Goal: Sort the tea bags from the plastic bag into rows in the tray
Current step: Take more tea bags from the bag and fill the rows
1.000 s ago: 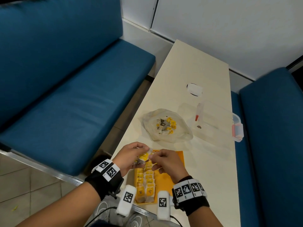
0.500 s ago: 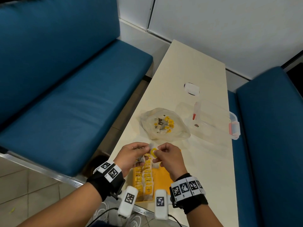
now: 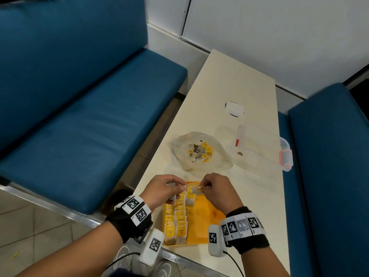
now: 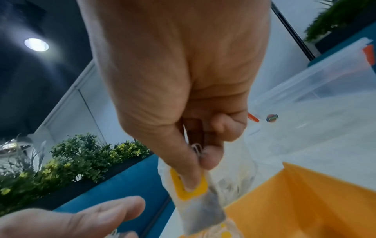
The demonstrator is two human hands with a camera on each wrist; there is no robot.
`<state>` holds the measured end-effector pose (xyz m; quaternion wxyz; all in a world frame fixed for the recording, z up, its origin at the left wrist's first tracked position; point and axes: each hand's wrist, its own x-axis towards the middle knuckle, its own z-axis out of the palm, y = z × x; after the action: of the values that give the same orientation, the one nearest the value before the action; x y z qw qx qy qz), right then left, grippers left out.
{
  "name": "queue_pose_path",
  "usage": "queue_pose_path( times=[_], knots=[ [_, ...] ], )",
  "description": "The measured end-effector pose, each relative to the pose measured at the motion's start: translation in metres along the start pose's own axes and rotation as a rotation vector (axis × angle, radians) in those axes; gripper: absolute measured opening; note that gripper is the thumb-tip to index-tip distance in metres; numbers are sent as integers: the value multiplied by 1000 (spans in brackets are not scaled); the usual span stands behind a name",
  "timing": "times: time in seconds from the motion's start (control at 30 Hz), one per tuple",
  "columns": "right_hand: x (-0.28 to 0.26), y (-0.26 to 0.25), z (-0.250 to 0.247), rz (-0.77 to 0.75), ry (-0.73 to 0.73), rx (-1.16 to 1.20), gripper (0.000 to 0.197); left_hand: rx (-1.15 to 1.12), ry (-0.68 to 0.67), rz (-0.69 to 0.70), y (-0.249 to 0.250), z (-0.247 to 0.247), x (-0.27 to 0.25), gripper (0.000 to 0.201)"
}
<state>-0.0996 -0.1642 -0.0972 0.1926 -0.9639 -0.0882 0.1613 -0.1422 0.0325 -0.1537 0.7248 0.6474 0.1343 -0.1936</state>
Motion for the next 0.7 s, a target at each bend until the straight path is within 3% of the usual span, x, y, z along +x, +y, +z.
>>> queue_pose_path(
  times=[0.17,0.33,0.5,0.7],
  knots=[
    [1,-3,-6,-28,-98,-41,9,120,-38,54,2,2,0,13],
    [-2,-9,-5,-92,-158,112,11,193,-141,58,1,5,-1,36],
    [-3,-7,5,-61,-73,389,13,232,-92,91,-4,5,1,8],
    [-8,2,14,24,-35,604,8,210,-87,91,-1,5,-1,6]
  ],
)
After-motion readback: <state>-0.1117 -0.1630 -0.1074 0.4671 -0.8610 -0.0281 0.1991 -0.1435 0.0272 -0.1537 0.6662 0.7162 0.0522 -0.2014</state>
